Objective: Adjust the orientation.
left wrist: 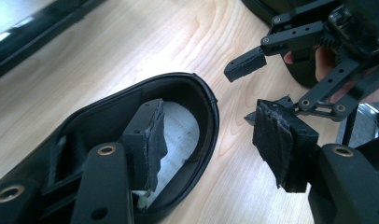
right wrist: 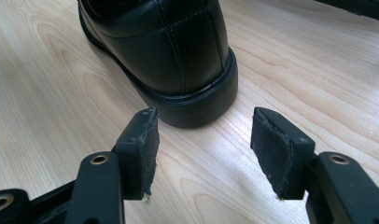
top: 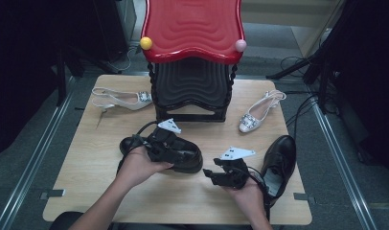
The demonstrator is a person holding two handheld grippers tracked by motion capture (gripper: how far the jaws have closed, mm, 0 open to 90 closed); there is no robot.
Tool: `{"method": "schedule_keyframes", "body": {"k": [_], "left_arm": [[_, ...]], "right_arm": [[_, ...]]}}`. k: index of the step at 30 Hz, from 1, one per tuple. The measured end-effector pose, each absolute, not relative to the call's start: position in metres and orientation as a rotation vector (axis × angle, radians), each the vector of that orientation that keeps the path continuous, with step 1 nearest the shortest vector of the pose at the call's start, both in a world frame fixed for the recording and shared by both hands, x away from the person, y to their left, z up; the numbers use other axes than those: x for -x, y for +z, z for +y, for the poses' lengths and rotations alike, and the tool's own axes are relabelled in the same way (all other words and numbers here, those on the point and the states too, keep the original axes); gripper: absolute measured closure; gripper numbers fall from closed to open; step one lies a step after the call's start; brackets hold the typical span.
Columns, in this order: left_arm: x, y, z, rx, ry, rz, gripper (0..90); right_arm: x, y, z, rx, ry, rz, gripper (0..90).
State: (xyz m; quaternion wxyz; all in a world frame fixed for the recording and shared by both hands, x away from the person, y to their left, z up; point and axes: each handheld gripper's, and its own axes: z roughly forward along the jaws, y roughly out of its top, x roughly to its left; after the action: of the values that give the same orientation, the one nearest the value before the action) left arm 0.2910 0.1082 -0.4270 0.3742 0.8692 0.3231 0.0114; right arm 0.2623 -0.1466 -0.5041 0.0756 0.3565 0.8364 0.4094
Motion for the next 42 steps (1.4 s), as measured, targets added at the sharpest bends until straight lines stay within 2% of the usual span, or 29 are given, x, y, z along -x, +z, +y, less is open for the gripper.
{"method": "schedule_keyframes", "body": {"k": [10, 14, 16, 18, 19, 20, 21, 22, 23, 25, 27, 28, 30, 36, 42], "left_arm": [[-0.269, -0.431, 0.144, -2.193, 0.095, 0.881, 42.7], [-0.262, -0.438, 0.161, -2.170, 0.107, 0.908, 48.5], [-0.258, -0.441, 0.170, -2.154, 0.118, 0.927, 50.9], [-0.256, -0.442, 0.175, -2.154, 0.121, 0.933, 57.4], [-0.254, -0.444, 0.179, -2.150, 0.128, 0.938, 57.4], [-0.250, -0.450, 0.187, -2.143, 0.127, 0.943, 68.5], [-0.249, -0.453, 0.190, -2.139, 0.127, 0.953, 72.1], [-0.249, -0.453, 0.190, -2.139, 0.127, 0.953, 76.9], [-0.248, -0.462, 0.197, -2.142, 0.113, 0.978, 81.9], [-0.250, -0.472, 0.203, -2.159, 0.115, 0.995, 89.7], [-0.251, -0.477, 0.206, -2.163, 0.107, 1.007, 89.9], [-0.255, -0.487, 0.211, -2.156, 0.133, 1.032, 89.9], [-0.259, -0.495, 0.217, -2.158, 0.141, 1.055, 89.9], [-0.267, -0.504, 0.224, -2.124, 0.152, 1.089, 89.8], [-0.270, -0.507, 0.225, -2.123, 0.147, 1.079, 89.8]], "right_arm": [[-0.268, -0.502, -0.141, -1.041, 1.253, 2.501, 43.1], [-0.271, -0.501, -0.138, -1.027, 1.252, 2.491, 46.4], [-0.273, -0.500, -0.137, -1.025, 1.257, 2.482, 51.2], [-0.273, -0.499, -0.137, -1.020, 1.261, 2.473, 52.8], [-0.274, -0.499, -0.137, -1.024, 1.270, 2.466, 55.7], [-0.276, -0.497, -0.136, -1.021, 1.295, 2.463, 60.4], [-0.277, -0.496, -0.136, -1.018, 1.299, 2.464, 64.8], [-0.277, -0.496, -0.136, -1.018, 1.299, 2.464, 64.8], [-0.278, -0.494, -0.135, -1.015, 1.303, 2.445, 72.7], [-0.282, -0.492, -0.134, -1.028, 1.311, 2.430, 80.1], [-0.284, -0.492, -0.133, -1.034, 1.318, 2.421, 82.4], [-0.291, -0.492, -0.131, -1.049, 1.330, 2.418, 87.9], [-0.296, -0.492, -0.126, -1.038, 1.329, 2.404, 90.0], [-0.312, -0.501, -0.116, -1.064, 1.307, 2.404, 90.0], [-0.305, -0.499, -0.118, -1.089, 1.312, 2.462, 90.0]]}}
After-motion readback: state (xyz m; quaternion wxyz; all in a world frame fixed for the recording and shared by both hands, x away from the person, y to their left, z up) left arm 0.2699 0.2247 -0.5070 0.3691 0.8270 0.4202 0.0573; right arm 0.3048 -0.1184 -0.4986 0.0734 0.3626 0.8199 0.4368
